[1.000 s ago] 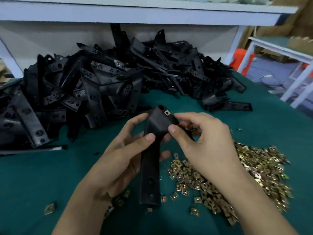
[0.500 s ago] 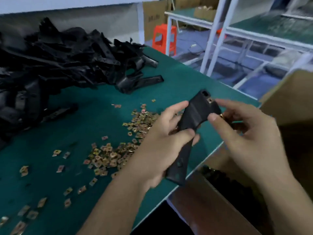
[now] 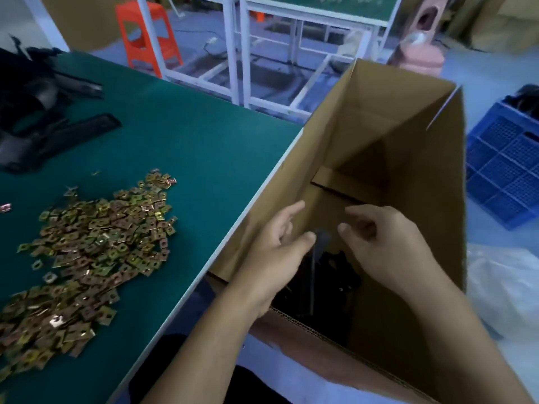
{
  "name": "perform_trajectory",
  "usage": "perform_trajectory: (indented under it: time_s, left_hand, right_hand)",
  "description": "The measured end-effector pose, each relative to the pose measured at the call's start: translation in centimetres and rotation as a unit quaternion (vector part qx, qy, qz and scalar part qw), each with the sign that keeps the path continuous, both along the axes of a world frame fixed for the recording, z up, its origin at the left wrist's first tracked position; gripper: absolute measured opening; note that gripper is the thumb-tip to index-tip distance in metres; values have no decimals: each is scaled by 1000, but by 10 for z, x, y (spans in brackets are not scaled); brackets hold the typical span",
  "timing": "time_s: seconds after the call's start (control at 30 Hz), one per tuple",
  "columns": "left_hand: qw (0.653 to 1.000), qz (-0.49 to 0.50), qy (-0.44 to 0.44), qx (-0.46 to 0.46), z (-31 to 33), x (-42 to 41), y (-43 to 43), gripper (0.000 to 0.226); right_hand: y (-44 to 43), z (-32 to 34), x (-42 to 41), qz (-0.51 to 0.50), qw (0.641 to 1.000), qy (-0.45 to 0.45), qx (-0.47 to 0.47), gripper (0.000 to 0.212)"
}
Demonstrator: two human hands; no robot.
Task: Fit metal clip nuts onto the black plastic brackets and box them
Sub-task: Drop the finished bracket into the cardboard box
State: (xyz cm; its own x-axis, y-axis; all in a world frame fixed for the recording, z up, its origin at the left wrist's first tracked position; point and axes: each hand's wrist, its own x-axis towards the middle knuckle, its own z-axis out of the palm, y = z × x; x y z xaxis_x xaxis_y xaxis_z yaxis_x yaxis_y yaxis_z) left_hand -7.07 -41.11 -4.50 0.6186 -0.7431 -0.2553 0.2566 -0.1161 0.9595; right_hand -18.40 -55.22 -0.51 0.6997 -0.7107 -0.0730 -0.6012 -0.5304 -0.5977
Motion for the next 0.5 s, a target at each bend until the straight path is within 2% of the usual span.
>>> perform_trajectory:
  time_s: [0.2, 0.3, 0.4, 0.5]
  left_hand:
    - [995, 96, -20, -11, 11, 20, 34, 39]
    - [989, 136, -64, -1, 22, 31, 66, 46]
    - [974, 183, -131, 27, 34, 41, 112, 46]
    - [940, 259, -210, 71, 44, 55, 170, 42]
  right_hand:
    - [10, -1, 15, 21, 999, -34, 13, 33]
    - [30, 0, 34, 52, 996, -69, 14, 30]
    - [66, 2, 67, 117, 987, -109, 19, 30]
    - [113, 3, 109, 226, 967, -120, 2, 46]
